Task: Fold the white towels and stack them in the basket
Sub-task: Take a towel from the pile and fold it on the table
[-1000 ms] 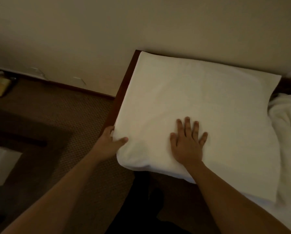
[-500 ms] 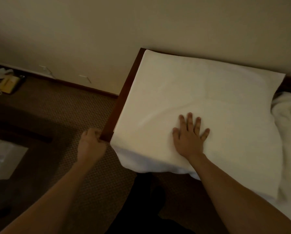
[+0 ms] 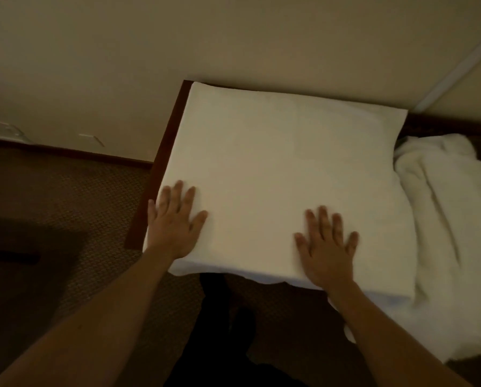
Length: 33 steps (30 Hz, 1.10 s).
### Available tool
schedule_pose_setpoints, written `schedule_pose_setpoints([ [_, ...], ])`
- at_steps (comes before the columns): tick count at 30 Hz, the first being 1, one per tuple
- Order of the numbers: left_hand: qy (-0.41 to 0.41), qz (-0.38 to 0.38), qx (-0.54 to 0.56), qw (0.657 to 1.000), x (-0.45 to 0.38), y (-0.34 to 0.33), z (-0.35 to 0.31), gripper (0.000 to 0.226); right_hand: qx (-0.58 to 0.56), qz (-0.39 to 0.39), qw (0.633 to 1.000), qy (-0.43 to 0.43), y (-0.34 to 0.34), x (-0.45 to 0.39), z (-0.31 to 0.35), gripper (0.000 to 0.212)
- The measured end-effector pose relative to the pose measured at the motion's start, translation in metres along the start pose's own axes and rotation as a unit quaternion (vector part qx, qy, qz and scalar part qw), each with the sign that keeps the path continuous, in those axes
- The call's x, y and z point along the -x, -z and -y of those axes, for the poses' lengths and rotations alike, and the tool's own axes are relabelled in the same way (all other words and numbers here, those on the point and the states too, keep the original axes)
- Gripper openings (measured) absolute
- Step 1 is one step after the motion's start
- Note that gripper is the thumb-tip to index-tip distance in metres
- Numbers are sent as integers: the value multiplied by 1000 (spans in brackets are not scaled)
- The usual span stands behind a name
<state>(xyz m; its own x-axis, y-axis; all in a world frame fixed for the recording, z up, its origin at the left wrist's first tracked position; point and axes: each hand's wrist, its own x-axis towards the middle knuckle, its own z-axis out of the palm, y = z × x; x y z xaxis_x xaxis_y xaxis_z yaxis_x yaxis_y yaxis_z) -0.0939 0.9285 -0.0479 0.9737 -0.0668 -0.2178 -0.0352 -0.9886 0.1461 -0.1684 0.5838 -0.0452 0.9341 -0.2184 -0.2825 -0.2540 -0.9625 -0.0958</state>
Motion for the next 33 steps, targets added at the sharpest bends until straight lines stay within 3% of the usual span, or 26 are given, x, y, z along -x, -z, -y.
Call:
schedule_pose_setpoints([
  [4, 44, 20, 4, 999, -9, 5, -6, 74, -60, 19, 987, -148, 15, -4, -59, 69],
  [7, 117, 21, 9, 993, -7, 5, -38, 75, -65, -4, 978, -196, 15, -1, -52, 69],
  [8, 102, 14, 17, 995, -1, 3, -56, 75, -55, -26, 986, -156, 13, 2, -34, 68],
  [11, -130, 13, 7, 991, 28, -21, -121, 69, -34, -46, 997, 53, -6, 26, 30, 65],
  [13, -194, 27, -14, 981, 30, -31, -136, 64, -27, -26, 994, 103, -17, 38, 53, 62],
  [17, -122, 13, -46, 991, 8, -25, -105, 64, -12, -20, 997, 78, -12, 29, 15, 65],
  [21, -38, -1, -9, 999, -9, -5, -45, 65, -19, -4, 999, -39, 3, 20, -54, 70],
  [24, 5, 2, 13, 1000, -14, 2, -9, 67, -23, -1, 997, -74, 8, 23, -80, 71],
  [30, 35, 33, 5, 999, -20, 10, -4, 65, -42, -5, 991, -127, 3, 19, -33, 67],
  [33, 65, 23, 0, 998, -21, 13, -27, 66, -59, -27, 998, -28, 2, 18, 20, 69],
])
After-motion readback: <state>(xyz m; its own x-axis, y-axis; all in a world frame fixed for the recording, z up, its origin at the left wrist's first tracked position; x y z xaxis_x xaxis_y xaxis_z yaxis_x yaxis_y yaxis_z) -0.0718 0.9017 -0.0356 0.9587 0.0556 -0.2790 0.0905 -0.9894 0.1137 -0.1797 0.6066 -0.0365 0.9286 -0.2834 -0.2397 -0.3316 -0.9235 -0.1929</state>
